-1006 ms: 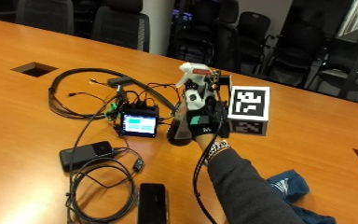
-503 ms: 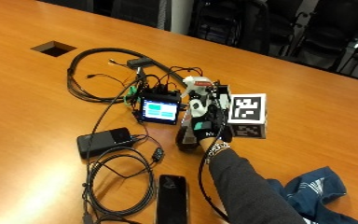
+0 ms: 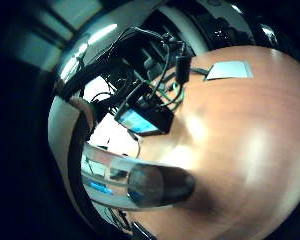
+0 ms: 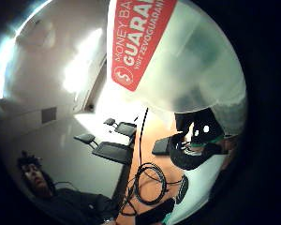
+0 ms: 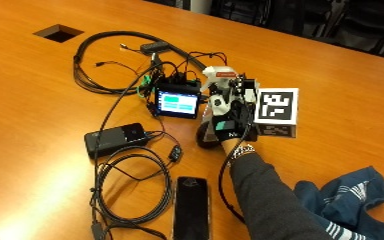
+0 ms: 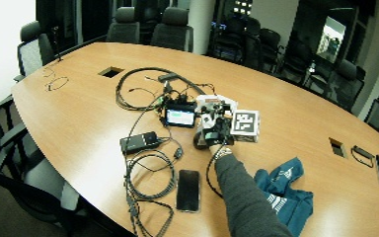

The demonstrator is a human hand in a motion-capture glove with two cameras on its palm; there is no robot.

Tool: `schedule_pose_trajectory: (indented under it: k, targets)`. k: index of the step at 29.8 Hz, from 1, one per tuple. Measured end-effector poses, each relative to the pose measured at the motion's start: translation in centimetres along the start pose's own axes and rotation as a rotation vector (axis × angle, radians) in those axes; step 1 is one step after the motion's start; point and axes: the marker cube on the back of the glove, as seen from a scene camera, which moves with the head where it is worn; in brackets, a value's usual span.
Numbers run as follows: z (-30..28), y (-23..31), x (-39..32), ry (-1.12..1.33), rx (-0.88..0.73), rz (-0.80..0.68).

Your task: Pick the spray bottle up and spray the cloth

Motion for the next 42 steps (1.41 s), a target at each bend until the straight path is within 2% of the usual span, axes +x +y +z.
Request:
schedule_pose_trajectory:
  k: [8, 16, 21, 28, 32, 37, 42]
  targets:
    - [0.1, 0.1, 1.6, 0.038, -0.037, 0.015]
    - [3.6, 3.2, 5.5, 0.102, -0.325, 0.206]
    - [4.6, 4.6, 5.2, 0.181, -0.44, 0.251]
    - [4.2, 2.8, 1.2, 0.417, -0.575, 0.1]
    - [2.5, 2.0, -2.9, 0.545, -0.717, -0.013]
    - [0.4, 3.0, -8.4, 0.634, -0.915, -0.127]
    - [-1.7, 6.0, -12.2, 0.728, -0.982, -0.27]
